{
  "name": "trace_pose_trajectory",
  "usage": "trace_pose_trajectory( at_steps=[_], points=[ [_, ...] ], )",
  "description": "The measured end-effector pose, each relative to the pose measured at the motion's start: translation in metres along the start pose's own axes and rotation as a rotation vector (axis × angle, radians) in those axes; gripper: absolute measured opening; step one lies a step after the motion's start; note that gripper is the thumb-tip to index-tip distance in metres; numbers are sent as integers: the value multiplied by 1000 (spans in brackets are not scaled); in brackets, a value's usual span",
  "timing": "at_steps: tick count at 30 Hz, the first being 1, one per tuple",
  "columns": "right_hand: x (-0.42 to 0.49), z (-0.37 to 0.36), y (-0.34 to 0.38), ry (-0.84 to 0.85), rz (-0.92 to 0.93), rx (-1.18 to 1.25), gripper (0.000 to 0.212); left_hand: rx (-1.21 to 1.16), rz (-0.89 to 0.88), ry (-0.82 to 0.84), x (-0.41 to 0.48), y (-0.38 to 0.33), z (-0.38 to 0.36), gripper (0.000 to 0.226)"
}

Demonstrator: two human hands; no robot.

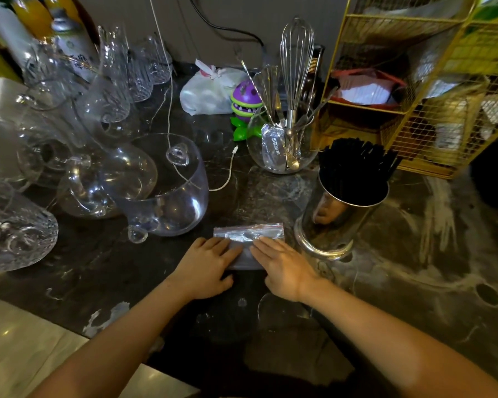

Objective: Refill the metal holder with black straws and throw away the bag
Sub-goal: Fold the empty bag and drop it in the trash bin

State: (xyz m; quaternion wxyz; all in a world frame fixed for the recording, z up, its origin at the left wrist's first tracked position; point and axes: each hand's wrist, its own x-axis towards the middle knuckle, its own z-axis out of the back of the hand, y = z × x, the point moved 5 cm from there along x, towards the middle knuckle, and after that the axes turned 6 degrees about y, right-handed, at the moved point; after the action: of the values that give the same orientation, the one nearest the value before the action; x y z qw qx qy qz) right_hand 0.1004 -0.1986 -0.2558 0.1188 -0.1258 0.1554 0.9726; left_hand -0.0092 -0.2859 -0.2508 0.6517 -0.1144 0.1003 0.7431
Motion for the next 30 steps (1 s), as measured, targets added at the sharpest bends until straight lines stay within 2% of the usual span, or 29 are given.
trace_pose_trajectory(
  at_steps=[4, 10, 19, 26, 30],
  points=[
    [1, 2, 2, -8, 9, -54, 66, 13, 22, 26, 7, -3, 2, 60],
    [4, 8, -1, 14, -22, 14, 66, 8, 38, 44, 15, -2, 5, 59],
    [4, 12, -4, 2, -14, 1, 56, 59, -16, -88, 11, -2, 8, 53],
    [-4, 29, -6, 18, 3, 199, 40, 14, -97, -162, 1, 1, 26, 42],
    [-10, 37, -15, -41, -76, 330, 25, 10, -131, -174, -5, 1, 37, 36]
  ],
)
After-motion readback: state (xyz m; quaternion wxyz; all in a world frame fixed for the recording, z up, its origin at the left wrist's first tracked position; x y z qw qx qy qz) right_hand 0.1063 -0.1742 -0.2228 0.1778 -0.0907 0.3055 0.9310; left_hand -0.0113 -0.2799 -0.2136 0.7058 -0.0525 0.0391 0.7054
